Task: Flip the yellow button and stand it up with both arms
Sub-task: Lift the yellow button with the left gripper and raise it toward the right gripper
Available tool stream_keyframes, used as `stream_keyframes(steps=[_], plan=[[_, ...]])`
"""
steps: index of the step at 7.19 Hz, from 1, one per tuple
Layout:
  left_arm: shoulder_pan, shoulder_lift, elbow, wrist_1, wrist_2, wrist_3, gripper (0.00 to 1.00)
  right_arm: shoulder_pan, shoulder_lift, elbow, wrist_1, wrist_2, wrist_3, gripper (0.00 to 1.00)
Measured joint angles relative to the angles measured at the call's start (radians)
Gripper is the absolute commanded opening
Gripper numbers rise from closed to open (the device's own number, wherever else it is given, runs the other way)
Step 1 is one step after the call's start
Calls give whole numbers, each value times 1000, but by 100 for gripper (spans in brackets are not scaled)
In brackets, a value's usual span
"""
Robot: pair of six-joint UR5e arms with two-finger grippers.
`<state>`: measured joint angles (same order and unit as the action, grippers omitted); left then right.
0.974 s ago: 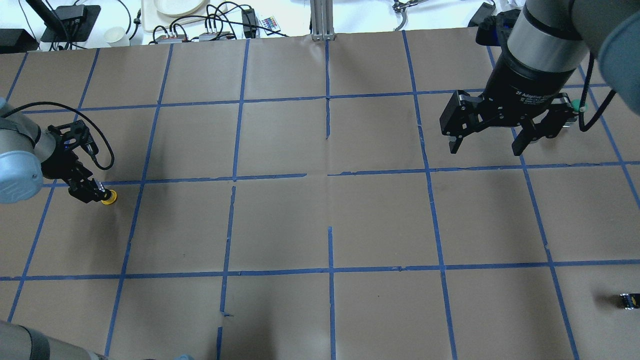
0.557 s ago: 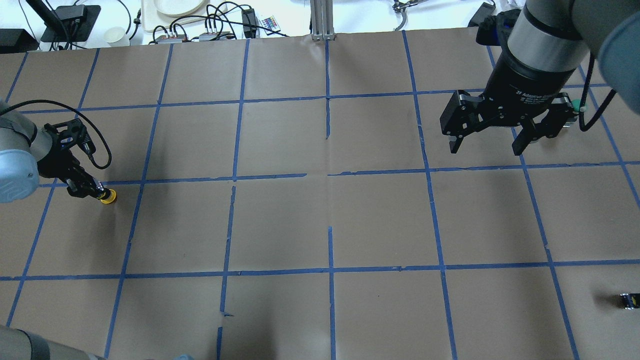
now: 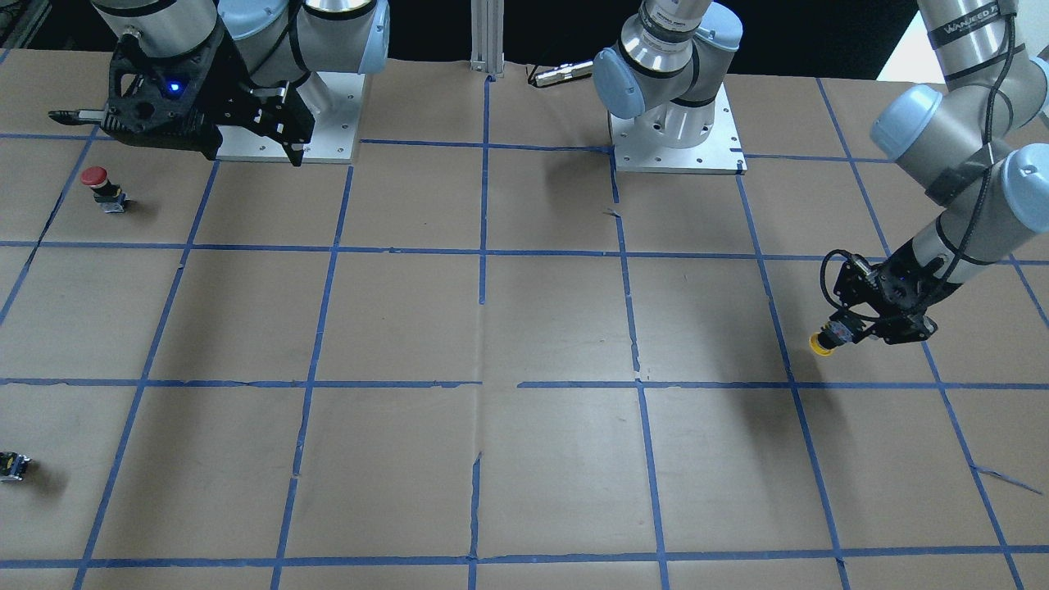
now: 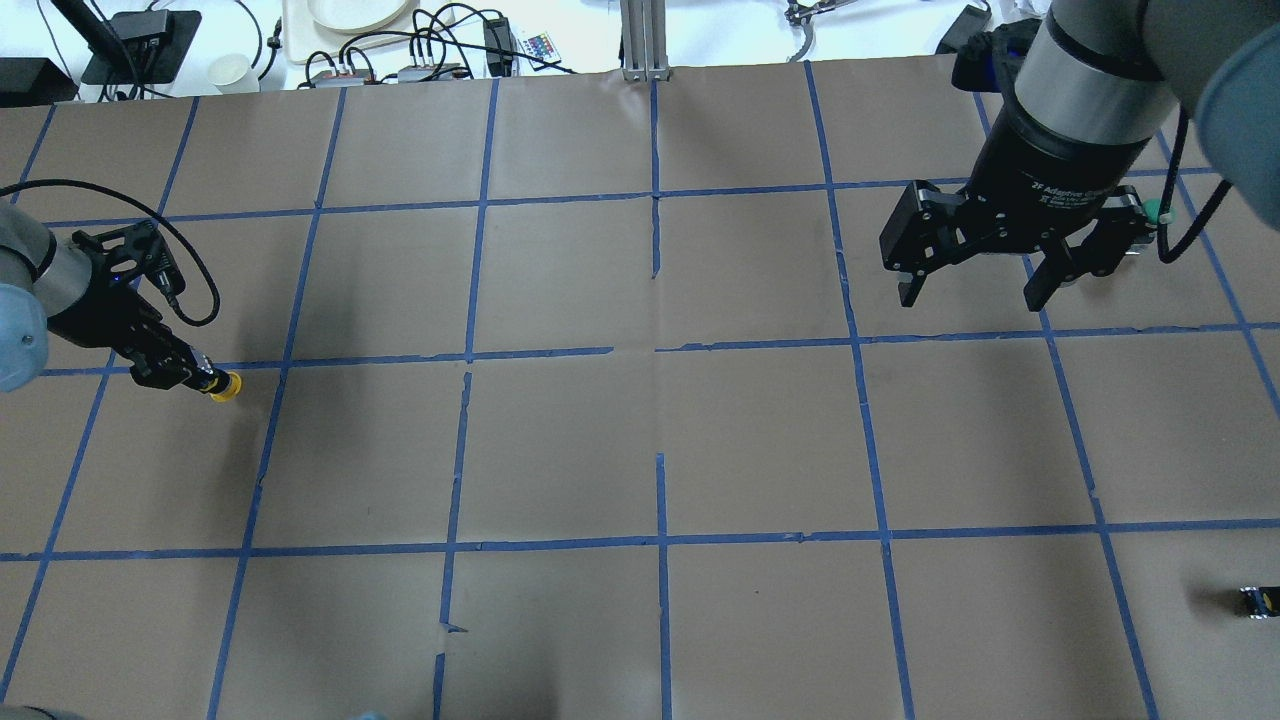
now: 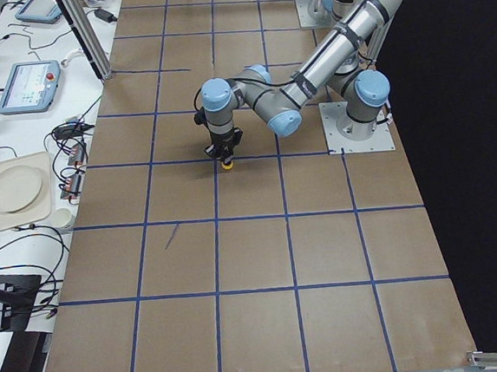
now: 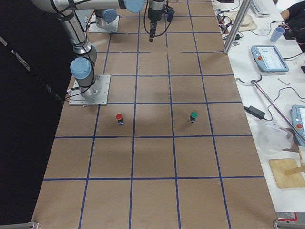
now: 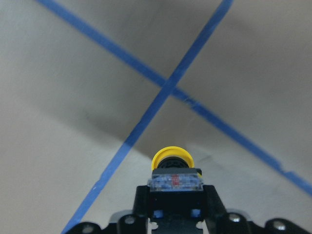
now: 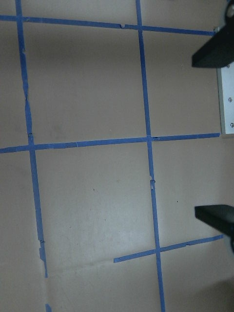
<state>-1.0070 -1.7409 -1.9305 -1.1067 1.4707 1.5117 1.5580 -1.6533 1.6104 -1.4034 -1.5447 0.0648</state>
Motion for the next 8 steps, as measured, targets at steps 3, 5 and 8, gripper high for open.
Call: stream_keyframes(steps=[3, 5, 8], plan=[[-51, 116, -3, -256, -329, -54, 15, -37, 2, -8, 1, 61, 2, 100], [-146, 155, -5, -348, -570, -211, 13, -137, 4, -20, 52, 177, 12, 100], [-315, 252, -8, -377, -881, -567, 9, -258, 13, -34, 122, 418, 212, 100]])
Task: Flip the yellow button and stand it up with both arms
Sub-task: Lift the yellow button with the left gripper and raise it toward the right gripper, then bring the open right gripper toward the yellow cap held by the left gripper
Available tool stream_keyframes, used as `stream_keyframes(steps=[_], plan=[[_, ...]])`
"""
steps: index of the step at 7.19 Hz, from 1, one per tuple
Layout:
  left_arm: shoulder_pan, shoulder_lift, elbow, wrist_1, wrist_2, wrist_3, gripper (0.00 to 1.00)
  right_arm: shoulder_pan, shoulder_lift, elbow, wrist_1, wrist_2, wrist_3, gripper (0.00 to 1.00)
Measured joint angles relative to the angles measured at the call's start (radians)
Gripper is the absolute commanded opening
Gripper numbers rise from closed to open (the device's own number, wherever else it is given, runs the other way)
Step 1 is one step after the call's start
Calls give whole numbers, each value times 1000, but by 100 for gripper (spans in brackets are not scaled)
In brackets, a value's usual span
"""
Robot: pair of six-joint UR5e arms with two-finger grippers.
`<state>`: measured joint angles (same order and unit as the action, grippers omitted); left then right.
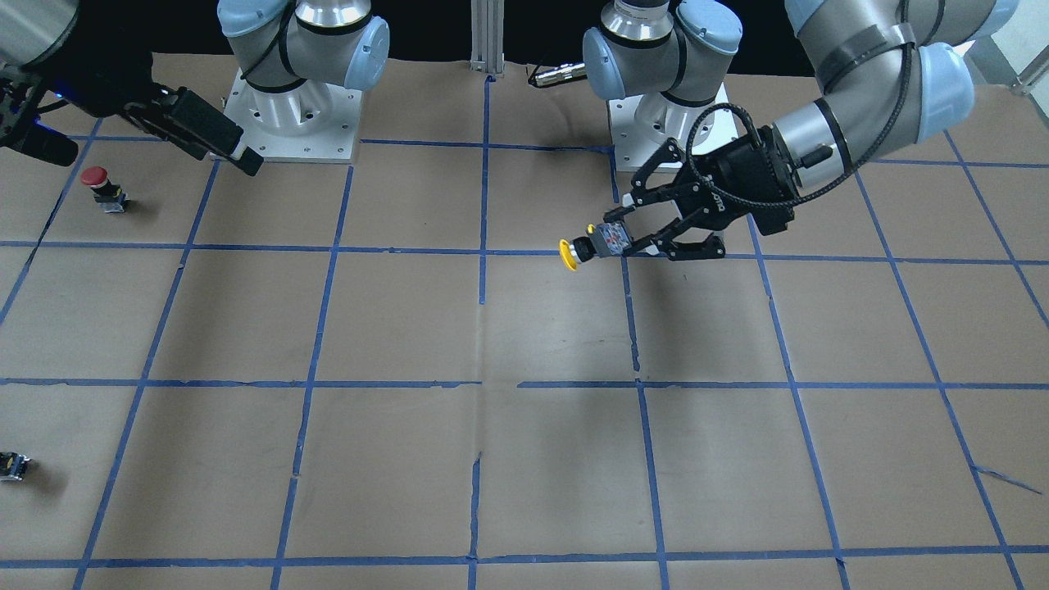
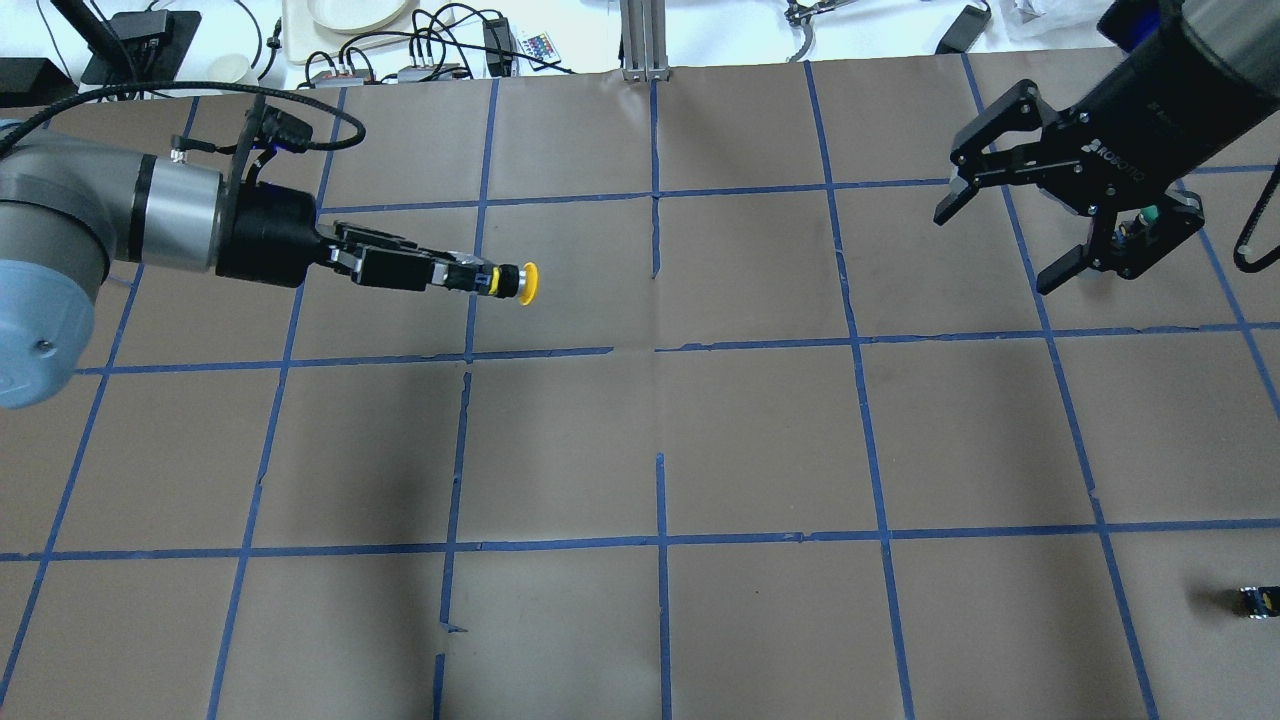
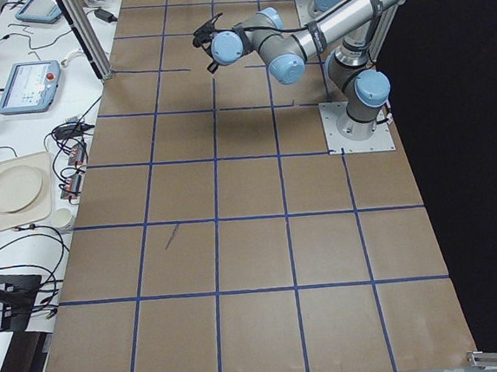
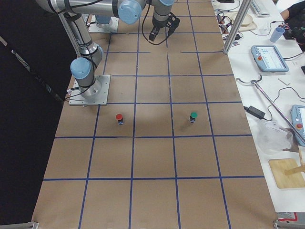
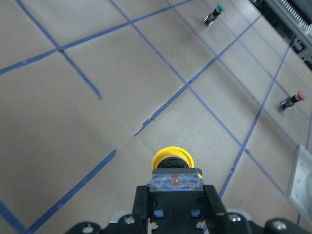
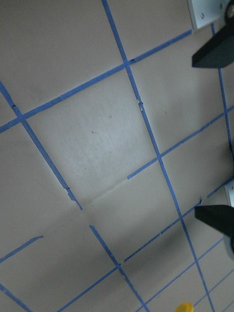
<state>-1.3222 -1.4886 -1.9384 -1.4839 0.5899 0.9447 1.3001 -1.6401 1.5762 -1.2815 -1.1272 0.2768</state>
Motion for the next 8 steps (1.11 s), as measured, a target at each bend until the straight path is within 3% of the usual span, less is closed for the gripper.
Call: stream_keyframes(steps=[2, 4, 6, 8], plan=[[-100, 48, 0, 16, -127, -199, 3, -10, 19, -1, 5, 189, 180, 100], [-169, 55, -5, 108, -224, -356, 3, -13, 24, -1, 13, 352, 369, 100], [-200, 37, -37, 309, -298, -520, 3, -14, 26, 3, 113, 461, 467, 100], [-216, 9, -64, 531, -309, -639, 3, -15, 26, 9, 260, 569, 481, 100]])
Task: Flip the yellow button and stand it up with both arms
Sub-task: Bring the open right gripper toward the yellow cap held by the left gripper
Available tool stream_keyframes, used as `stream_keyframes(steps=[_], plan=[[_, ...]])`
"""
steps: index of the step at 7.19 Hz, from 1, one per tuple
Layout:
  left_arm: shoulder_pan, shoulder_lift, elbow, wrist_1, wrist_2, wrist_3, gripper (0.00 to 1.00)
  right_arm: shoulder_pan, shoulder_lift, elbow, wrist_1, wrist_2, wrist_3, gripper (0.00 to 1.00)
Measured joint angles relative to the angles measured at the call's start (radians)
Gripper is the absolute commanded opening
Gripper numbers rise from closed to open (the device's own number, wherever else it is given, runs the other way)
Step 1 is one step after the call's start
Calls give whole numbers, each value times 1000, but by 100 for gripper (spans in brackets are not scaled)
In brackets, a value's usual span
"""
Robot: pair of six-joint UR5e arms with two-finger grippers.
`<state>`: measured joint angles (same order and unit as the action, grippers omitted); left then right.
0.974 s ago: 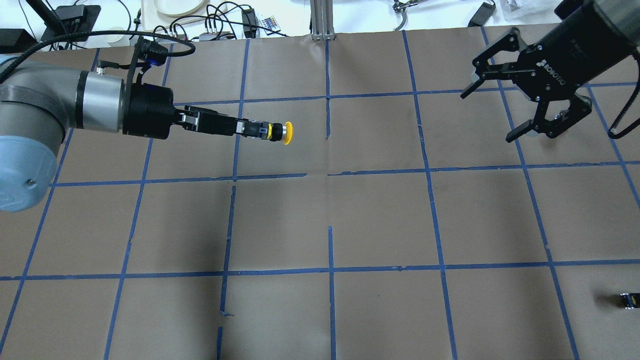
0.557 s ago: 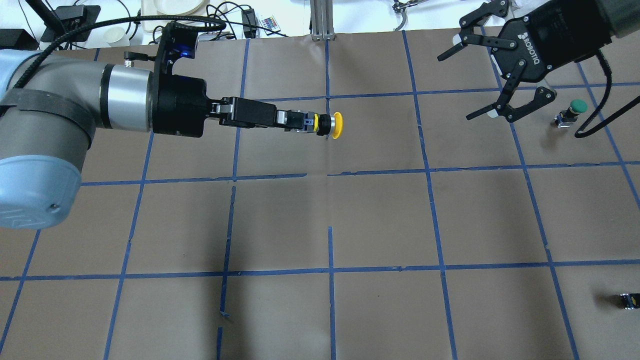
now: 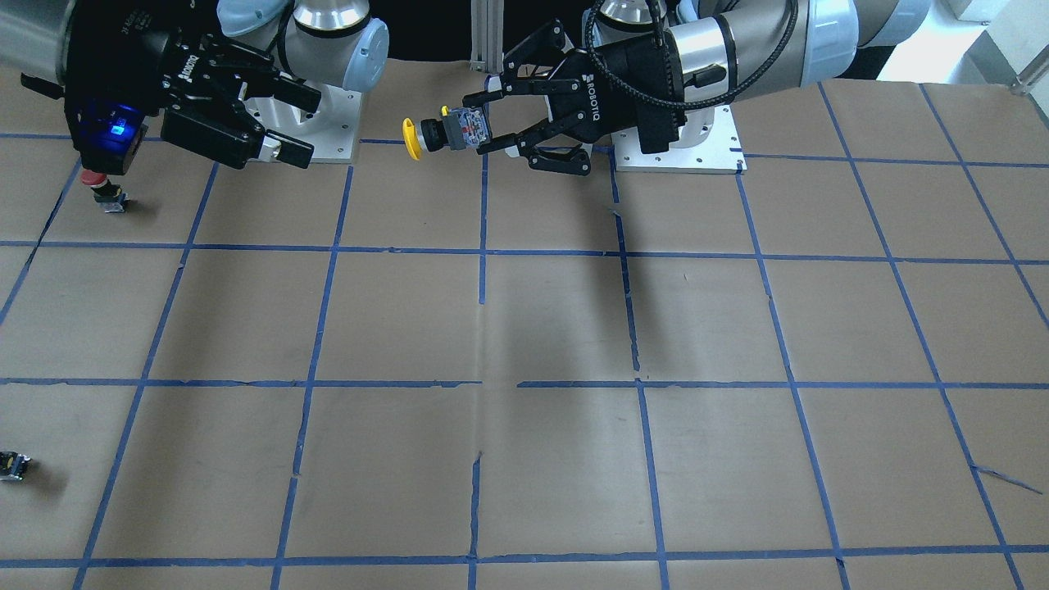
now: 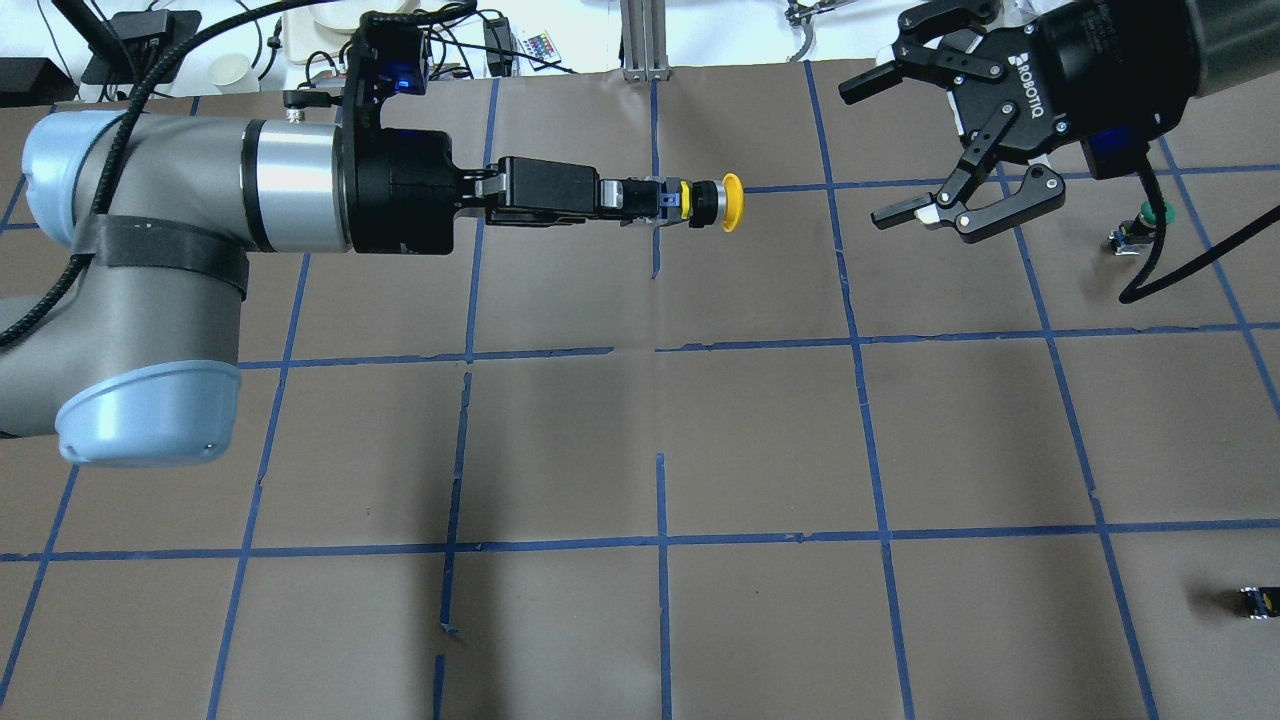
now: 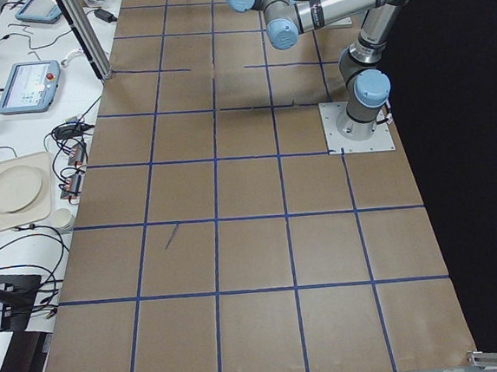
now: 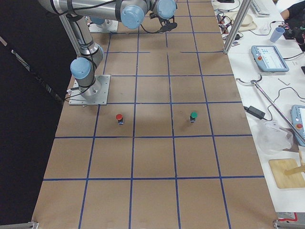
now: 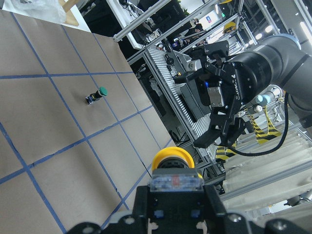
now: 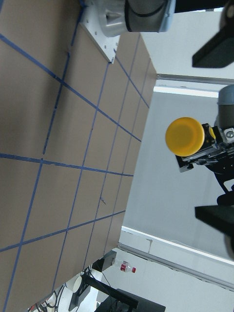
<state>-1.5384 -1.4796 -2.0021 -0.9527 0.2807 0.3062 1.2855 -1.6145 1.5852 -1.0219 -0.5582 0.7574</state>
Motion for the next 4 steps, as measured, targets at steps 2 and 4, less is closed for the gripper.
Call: stream_keyframes(steps=[2, 4], plan=[[-22, -15, -34, 197, 8, -101, 3, 6, -7, 14, 104, 57, -10, 100], [-27, -17, -54, 285, 12, -155, 3, 12, -7, 51, 128, 69, -51, 99]])
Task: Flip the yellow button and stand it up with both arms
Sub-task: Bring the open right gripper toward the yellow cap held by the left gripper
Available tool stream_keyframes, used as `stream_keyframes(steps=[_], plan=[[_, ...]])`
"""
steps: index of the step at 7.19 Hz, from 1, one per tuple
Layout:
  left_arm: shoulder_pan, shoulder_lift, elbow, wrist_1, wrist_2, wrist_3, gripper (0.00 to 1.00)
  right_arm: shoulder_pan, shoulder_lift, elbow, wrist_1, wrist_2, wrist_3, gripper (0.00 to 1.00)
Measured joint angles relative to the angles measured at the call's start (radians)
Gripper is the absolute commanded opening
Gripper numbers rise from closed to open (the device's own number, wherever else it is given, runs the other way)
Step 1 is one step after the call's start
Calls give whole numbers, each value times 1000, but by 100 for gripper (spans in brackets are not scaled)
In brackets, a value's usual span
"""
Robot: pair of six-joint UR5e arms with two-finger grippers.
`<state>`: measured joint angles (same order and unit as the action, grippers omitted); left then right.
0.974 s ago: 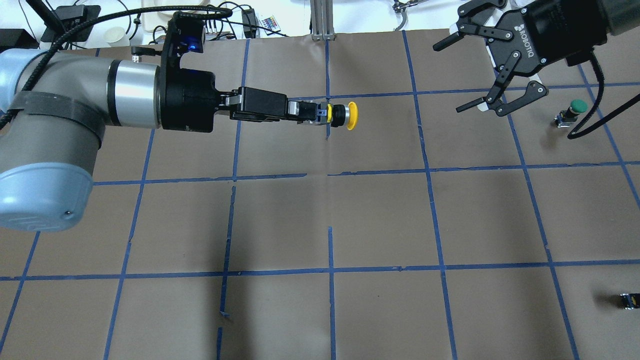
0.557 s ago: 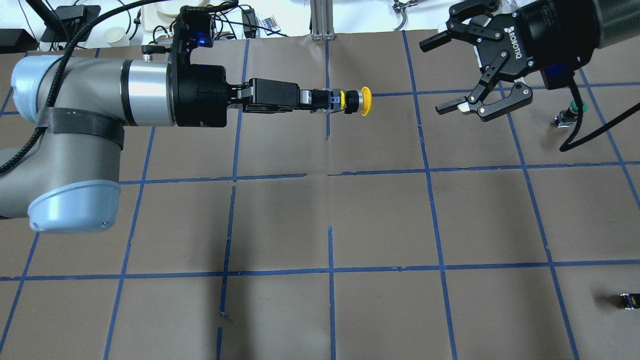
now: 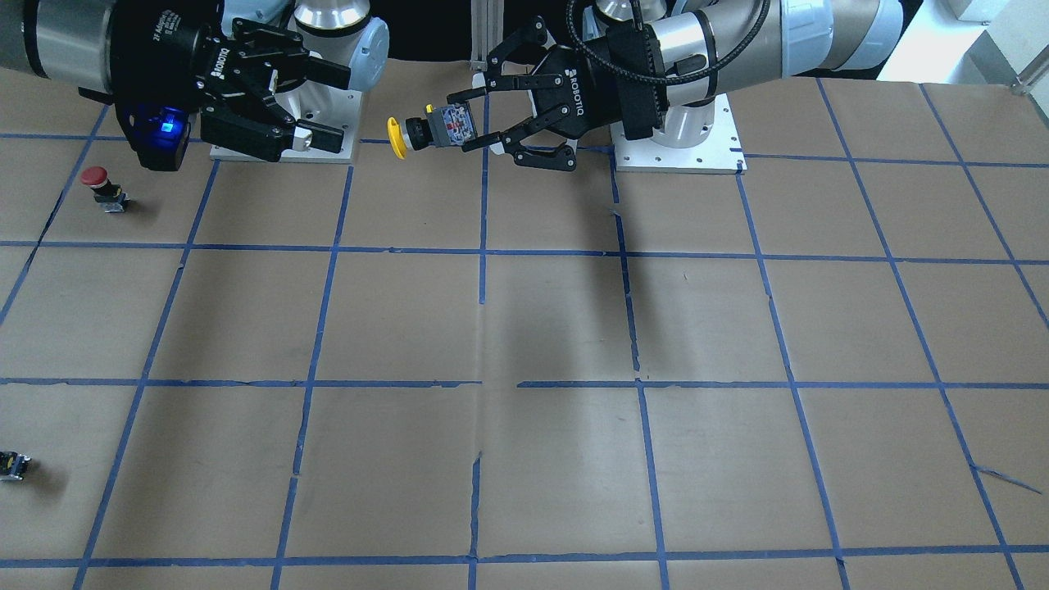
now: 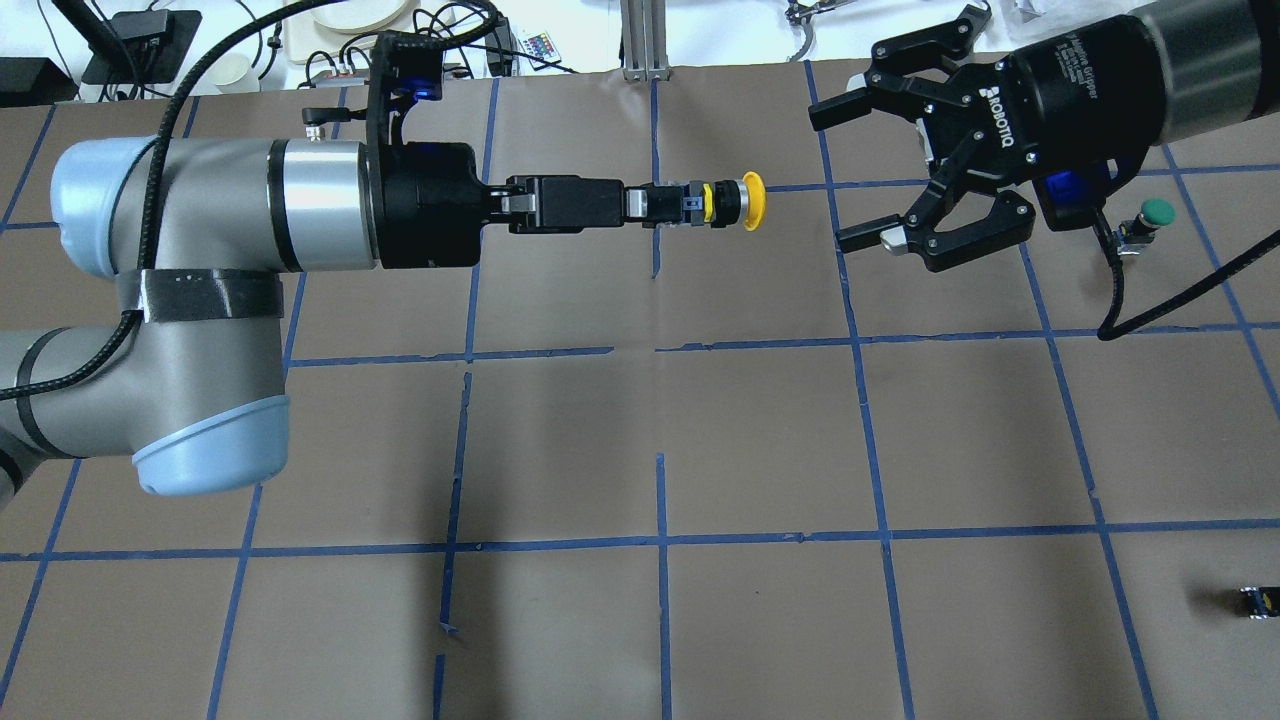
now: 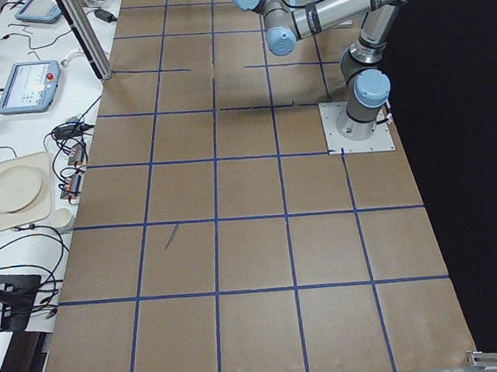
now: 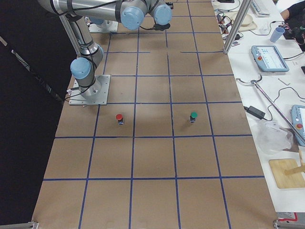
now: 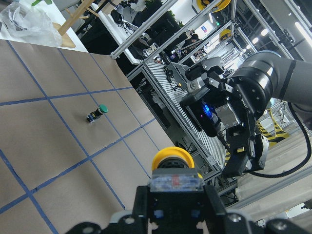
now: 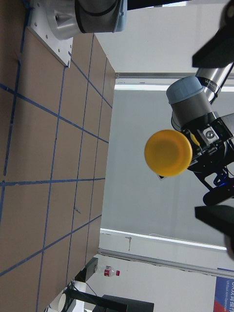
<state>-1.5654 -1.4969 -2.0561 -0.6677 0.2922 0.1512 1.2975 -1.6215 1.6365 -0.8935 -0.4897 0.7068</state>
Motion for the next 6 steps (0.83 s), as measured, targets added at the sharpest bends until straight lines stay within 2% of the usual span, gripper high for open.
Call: stream_keyframes(steps=[3, 6], plan=[[-2, 0, -4, 18, 1, -22, 3, 13, -13, 68, 4, 2, -51, 98], [-2, -1, -5, 20, -1, -27, 3, 67, -12, 71, 5, 32, -49, 98]])
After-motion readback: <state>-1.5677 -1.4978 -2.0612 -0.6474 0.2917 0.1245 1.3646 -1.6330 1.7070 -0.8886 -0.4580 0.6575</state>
